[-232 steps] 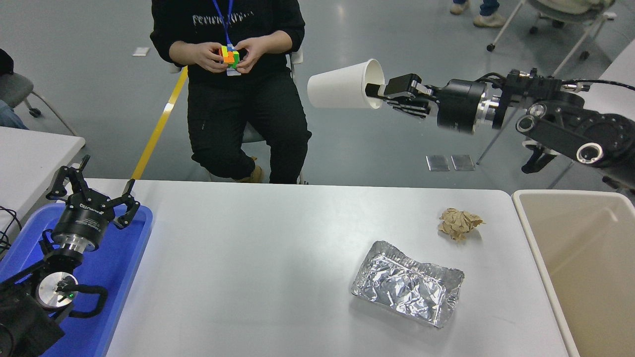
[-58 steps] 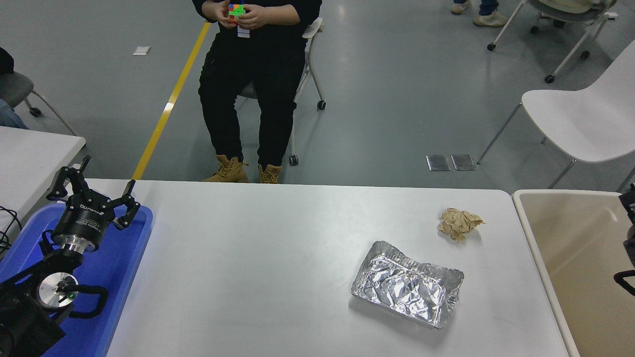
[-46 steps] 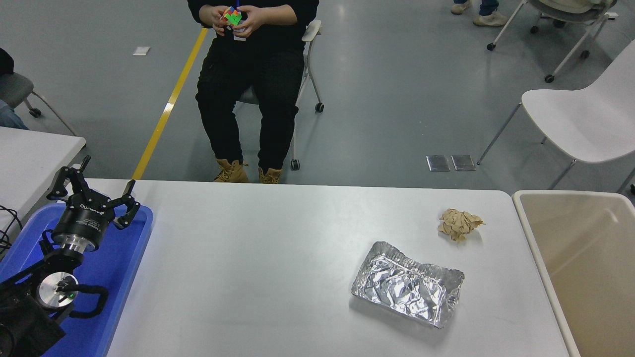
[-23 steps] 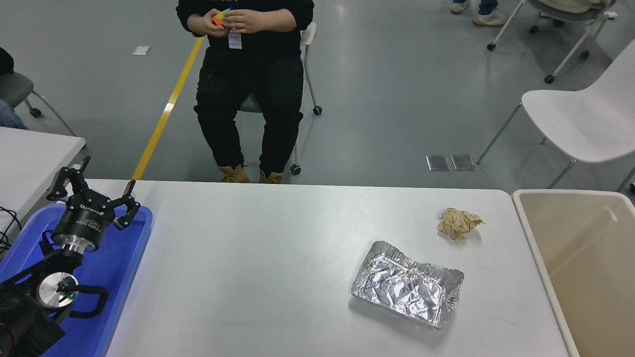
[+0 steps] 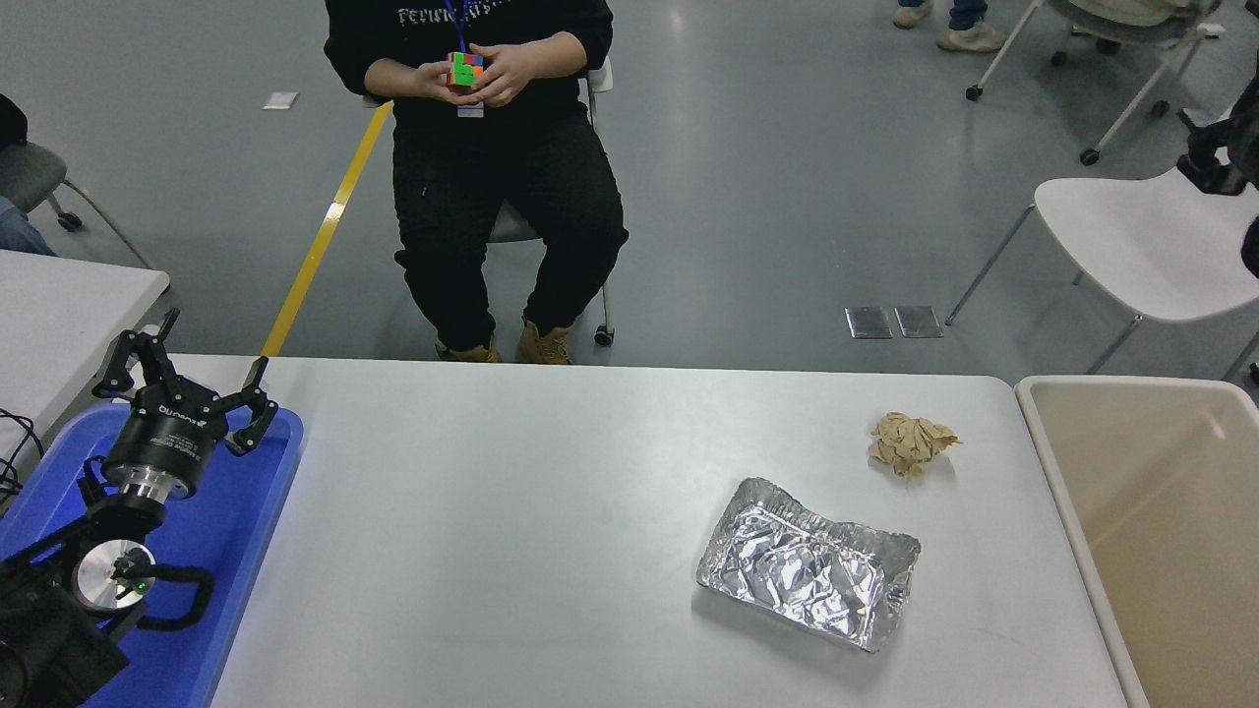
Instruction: Clean the table surface
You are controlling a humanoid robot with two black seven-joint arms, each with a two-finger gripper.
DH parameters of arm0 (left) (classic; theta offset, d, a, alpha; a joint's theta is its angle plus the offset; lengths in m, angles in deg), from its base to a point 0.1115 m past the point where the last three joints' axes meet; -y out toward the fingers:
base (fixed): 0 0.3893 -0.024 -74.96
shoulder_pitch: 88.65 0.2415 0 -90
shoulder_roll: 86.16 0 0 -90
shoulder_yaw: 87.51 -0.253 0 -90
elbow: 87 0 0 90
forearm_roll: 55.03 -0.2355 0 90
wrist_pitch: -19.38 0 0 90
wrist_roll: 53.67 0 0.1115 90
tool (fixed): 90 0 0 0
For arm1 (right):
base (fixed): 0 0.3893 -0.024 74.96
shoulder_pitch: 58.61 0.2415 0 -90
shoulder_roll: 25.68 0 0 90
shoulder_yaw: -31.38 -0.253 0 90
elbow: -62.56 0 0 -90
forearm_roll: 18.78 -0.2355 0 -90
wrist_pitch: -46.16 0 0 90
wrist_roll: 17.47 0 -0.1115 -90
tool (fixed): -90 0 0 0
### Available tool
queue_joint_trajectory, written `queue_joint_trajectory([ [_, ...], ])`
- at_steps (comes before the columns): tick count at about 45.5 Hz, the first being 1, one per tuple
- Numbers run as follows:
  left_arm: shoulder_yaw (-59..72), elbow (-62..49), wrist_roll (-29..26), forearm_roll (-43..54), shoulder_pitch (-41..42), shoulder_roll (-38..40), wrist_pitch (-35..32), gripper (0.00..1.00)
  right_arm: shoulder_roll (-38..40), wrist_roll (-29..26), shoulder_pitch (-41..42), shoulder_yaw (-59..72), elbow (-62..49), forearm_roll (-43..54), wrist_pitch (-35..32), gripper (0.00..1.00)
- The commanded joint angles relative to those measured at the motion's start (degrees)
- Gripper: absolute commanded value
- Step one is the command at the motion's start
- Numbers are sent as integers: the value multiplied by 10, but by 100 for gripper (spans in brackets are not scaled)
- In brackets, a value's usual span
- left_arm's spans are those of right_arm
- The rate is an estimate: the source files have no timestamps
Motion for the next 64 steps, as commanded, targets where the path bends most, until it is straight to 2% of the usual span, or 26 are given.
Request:
queue_joint_trajectory([
  [1, -1, 0, 0, 0, 0, 0, 0, 100, -33, 60, -44, -59, 39, 1, -49, 98],
  [5, 0, 0, 0, 0, 0, 0, 0, 100, -46, 88, -66, -84, 39, 1, -58, 98],
  [14, 0, 0, 0, 0, 0, 0, 0, 100, -75, 99, -119, -96, 38, 3, -59, 98],
  [27, 0, 0, 0, 0, 0, 0, 0, 100, -115, 161, -215, -95, 26, 10, -59, 98],
  [41, 0, 0, 0, 0, 0, -1, 0, 100, -138, 187, -297, -84, 22, 16, -59, 98],
  [64, 0, 0, 0, 0, 0, 0, 0, 100, -150, 198, -303, -84, 22, 33, -59, 98],
])
